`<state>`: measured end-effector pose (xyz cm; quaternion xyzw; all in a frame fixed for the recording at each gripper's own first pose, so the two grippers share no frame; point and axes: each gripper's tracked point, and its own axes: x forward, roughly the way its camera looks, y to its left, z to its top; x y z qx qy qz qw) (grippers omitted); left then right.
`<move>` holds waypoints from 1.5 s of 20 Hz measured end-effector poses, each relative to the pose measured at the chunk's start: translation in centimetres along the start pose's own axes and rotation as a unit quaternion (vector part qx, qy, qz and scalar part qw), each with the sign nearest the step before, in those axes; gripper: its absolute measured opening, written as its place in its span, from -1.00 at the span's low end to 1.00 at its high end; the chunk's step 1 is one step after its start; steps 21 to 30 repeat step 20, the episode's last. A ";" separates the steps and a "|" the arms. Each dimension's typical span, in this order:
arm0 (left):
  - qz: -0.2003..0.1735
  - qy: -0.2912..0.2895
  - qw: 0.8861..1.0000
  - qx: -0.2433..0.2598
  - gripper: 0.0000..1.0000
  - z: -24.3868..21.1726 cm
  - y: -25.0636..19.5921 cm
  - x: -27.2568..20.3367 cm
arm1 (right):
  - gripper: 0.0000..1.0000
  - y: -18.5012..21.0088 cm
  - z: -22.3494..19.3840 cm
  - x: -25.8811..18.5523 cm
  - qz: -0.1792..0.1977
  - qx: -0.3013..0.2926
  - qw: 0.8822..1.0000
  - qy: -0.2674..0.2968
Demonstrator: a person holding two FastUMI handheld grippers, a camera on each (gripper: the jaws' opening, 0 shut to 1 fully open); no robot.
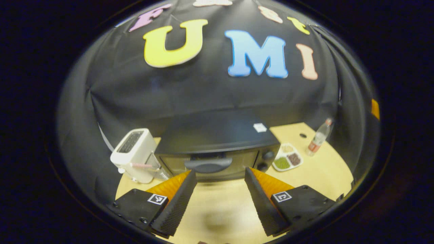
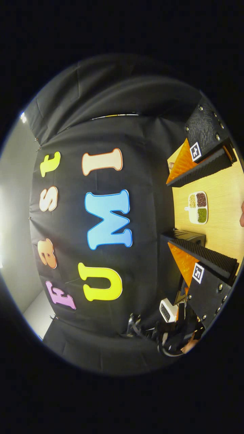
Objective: Open the electric oven with the left hand, put the food in, and close the electric oven.
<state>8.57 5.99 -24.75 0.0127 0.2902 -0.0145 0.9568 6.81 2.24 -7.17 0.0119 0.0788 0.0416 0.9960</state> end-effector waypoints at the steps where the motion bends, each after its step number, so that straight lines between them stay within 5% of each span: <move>1: 0.000 -0.043 0.999 -0.006 0.83 2.7 -0.3 -1.9 | 0.86 0.2 0.9 0.0 0.002 0.003 1.000 -0.007; 5: 0.010 -0.210 0.977 -0.036 0.98 12.5 -1.0 -11.4 | 0.86 0.9 5.2 -0.5 0.007 0.004 0.999 -0.046; 9: 0.030 -0.269 0.962 -0.038 0.83 14.4 0.0 -18.1 | 0.86 2.3 8.8 -2.7 0.015 0.013 0.996 -0.085; 10: 0.033 -0.273 0.961 -0.033 1.00 14.4 0.2 -18.8 | 0.86 2.5 9.1 -3.0 0.014 0.014 0.996 -0.088; 11: 0.034 -0.274 0.961 -0.030 0.83 14.5 0.4 -19.5 | 0.86 3.0 9.2 -3.3 0.014 0.015 0.996 -0.090; 14: 0.026 -0.267 0.963 -0.035 1.00 14.1 1.3 -21.0 | 0.86 3.9 8.6 -3.9 0.009 0.006 0.996 -0.087; 30: 0.004 -0.257 0.966 -0.040 0.93 12.8 3.6 -20.8 | 0.86 5.1 7.5 -5.5 -0.013 0.002 0.997 -0.079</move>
